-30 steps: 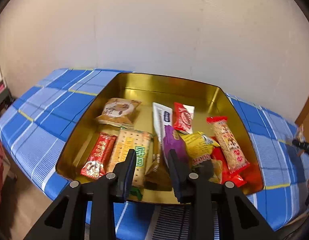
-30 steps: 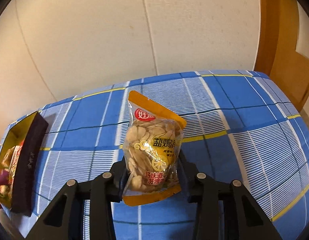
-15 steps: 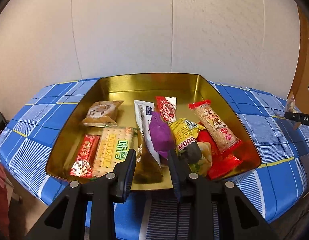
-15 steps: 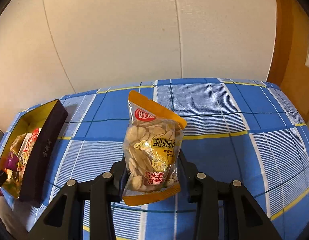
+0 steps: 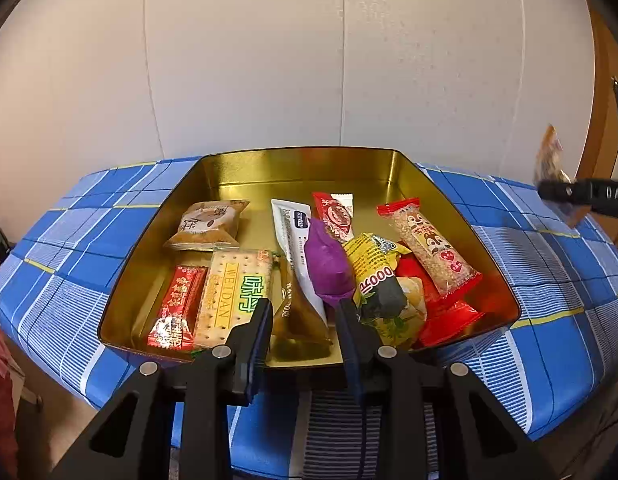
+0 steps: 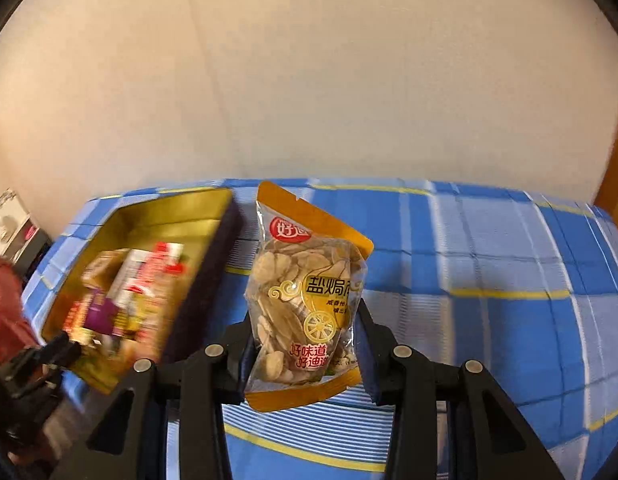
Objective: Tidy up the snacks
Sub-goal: 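Carry the nut bag into the gold tray and open the right gripper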
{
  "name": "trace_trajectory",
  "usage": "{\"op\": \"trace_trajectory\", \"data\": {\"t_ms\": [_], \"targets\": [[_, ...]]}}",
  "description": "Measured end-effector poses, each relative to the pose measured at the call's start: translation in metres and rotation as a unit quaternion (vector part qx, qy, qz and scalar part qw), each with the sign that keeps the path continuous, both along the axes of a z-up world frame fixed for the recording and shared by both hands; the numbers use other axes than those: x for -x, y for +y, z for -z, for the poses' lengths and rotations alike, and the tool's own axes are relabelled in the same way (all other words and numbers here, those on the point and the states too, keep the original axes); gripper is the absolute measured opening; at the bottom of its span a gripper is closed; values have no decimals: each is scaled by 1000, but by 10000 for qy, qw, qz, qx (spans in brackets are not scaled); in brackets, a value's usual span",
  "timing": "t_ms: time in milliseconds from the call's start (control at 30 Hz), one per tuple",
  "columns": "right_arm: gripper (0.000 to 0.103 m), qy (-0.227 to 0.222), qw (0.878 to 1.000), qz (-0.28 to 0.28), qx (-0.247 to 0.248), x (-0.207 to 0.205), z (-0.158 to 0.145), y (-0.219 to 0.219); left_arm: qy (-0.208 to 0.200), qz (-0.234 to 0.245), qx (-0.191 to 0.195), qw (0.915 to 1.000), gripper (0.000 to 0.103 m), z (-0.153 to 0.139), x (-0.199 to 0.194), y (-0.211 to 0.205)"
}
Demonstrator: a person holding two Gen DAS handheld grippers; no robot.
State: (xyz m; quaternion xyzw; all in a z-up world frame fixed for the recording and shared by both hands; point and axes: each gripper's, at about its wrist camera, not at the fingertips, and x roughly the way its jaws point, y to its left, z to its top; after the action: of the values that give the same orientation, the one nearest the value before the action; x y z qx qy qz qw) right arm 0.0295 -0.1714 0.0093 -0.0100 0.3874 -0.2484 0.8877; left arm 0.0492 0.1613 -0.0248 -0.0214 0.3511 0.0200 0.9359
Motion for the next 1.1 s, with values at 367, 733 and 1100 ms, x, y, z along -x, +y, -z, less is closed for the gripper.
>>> {"op": "trace_trajectory", "data": {"t_ms": [367, 733, 1100], "targets": [[42, 303, 9958, -868, -39, -73, 17, 81, -33, -56, 158, 9999, 33, 2, 4, 13], [42, 914, 9896, -1106, -66, -125, 62, 112, -125, -31, 257, 9996, 33, 3, 6, 18], [42, 1291, 9890, -715, -91, -141, 91, 90, -40, 17, 238, 9997, 33, 2, 7, 16]]}}
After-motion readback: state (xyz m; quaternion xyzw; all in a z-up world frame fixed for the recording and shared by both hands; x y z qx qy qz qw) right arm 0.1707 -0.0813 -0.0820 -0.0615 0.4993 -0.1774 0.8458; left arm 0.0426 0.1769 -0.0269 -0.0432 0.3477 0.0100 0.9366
